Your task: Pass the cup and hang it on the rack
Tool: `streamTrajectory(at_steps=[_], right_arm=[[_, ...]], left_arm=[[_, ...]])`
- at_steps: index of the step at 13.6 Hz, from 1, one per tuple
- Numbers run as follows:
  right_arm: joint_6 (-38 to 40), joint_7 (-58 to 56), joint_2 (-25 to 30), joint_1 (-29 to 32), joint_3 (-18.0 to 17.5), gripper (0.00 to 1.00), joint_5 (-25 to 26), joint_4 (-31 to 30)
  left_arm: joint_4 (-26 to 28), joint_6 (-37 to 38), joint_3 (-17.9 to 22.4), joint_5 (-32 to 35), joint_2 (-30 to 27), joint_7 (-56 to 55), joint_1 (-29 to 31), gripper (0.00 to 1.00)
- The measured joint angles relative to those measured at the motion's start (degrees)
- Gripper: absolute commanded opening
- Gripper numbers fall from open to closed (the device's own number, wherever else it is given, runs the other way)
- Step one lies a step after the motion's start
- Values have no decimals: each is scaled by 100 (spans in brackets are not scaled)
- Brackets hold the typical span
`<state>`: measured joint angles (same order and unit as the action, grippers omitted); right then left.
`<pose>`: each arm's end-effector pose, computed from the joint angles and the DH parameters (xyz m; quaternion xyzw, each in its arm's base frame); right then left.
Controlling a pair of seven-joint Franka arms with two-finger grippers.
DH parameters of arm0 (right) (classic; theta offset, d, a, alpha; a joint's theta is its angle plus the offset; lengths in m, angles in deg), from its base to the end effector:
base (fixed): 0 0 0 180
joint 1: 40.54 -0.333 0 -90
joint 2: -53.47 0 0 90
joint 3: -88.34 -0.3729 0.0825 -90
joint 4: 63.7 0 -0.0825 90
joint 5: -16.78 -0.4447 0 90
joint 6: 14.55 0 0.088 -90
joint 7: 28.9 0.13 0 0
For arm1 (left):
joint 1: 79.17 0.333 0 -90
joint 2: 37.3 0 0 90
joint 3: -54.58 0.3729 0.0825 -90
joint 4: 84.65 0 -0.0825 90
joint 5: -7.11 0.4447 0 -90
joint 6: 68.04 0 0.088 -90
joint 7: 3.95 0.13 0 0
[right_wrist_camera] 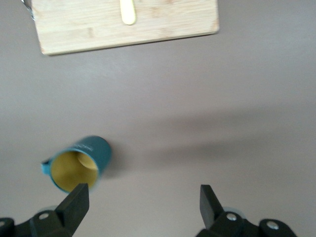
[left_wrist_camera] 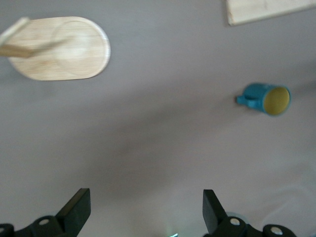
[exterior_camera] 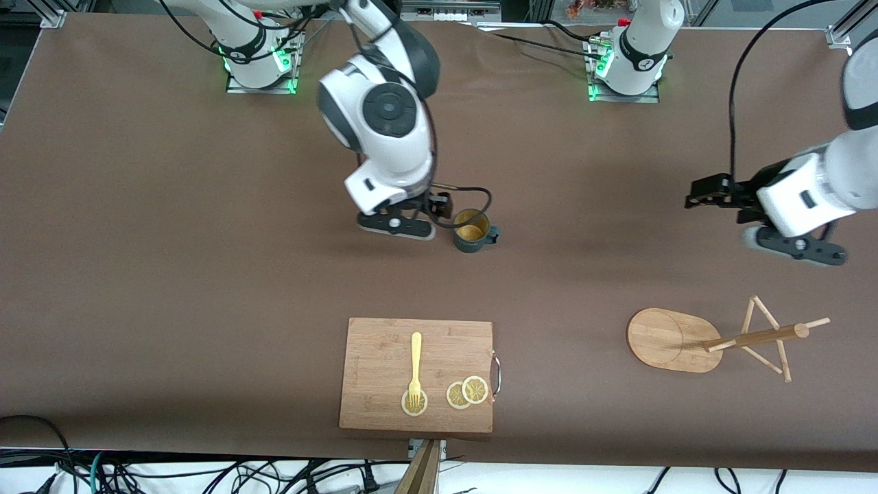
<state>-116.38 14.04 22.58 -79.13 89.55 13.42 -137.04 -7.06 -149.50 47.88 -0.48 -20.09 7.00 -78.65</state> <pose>0.6265 0.4913 0.4479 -0.9981 0.0537 0.0309 0.0042 0.6897 -0.0818 0.5661 0.9786 -0.1490 -0.1111 0.0882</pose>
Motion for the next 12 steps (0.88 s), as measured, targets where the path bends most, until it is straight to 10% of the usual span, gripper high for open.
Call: streamTrajectory(at_steps=[4,10,12], right_arm=[[1217,-2600,514,1042,274,100,-274,-9],[1589,-5491,1104,1367,2032,100,-279,-333],[1506,-5698,1428,1779,1941,100,-149,-620]], left_arm=[[735,-31,-26,-932,45,1131,-7,100],[2220,-1257,-175,-1701,76,2921,1,100],[2601,-1904,-475,-1718,71,3119,-1,100]])
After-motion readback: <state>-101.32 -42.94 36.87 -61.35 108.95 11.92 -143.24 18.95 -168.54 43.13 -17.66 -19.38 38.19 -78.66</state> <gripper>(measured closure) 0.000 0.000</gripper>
